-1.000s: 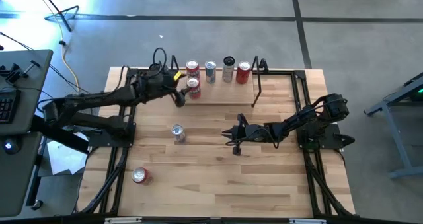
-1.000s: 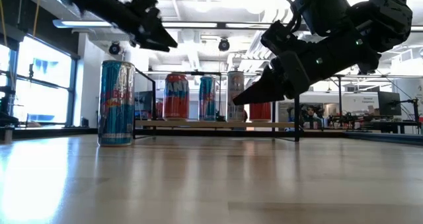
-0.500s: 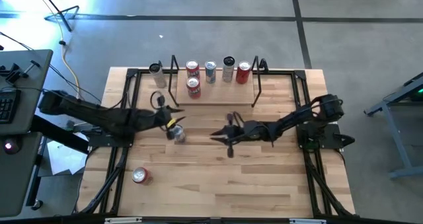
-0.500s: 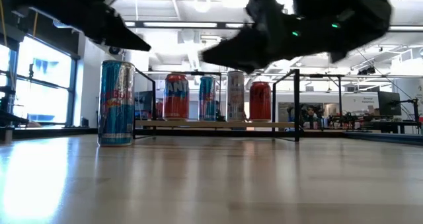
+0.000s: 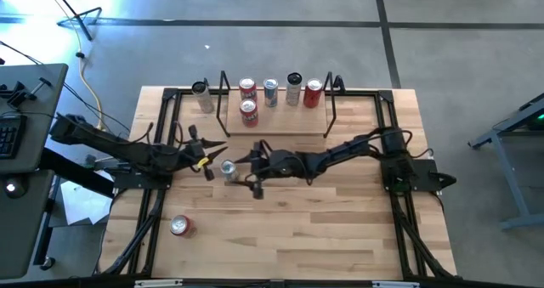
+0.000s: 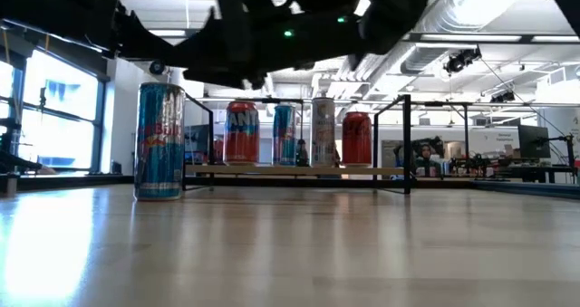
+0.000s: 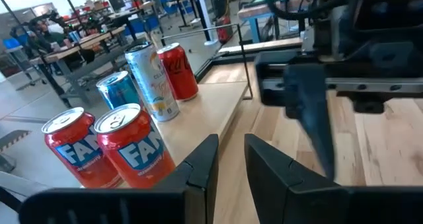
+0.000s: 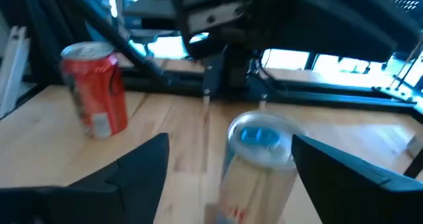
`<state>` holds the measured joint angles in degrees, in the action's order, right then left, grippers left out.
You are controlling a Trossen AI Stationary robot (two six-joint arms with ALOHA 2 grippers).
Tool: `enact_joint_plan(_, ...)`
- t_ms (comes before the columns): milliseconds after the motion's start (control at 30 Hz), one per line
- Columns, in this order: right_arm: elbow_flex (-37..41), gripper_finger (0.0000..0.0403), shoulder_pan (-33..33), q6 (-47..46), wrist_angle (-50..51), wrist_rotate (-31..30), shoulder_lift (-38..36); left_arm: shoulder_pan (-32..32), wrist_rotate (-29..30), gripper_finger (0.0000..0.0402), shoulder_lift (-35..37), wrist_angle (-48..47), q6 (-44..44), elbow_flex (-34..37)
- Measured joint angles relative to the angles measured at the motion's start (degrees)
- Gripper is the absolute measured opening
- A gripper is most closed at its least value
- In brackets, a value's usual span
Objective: Place canned beverage on shelf
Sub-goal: Put the blue soda can on the shelf aligned with the other blue soda can
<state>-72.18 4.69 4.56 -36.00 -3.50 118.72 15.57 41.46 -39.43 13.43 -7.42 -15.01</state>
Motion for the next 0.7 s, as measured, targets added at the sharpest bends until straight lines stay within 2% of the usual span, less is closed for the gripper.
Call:
enact_joint_plan(433,-7.05,0.0307,-2.95,-1.73,-0.12,1.29,6.9,-0.02,-0.04,0.0065,1.96,-0.54,1.09,1.25)
enact_joint_plan(700,-11.07,0.0306,-3.33,-1.57,3.37,6.02,9.96,-0.02,-0.05,0.0063,1.96,-0.26,1.06,1.25)
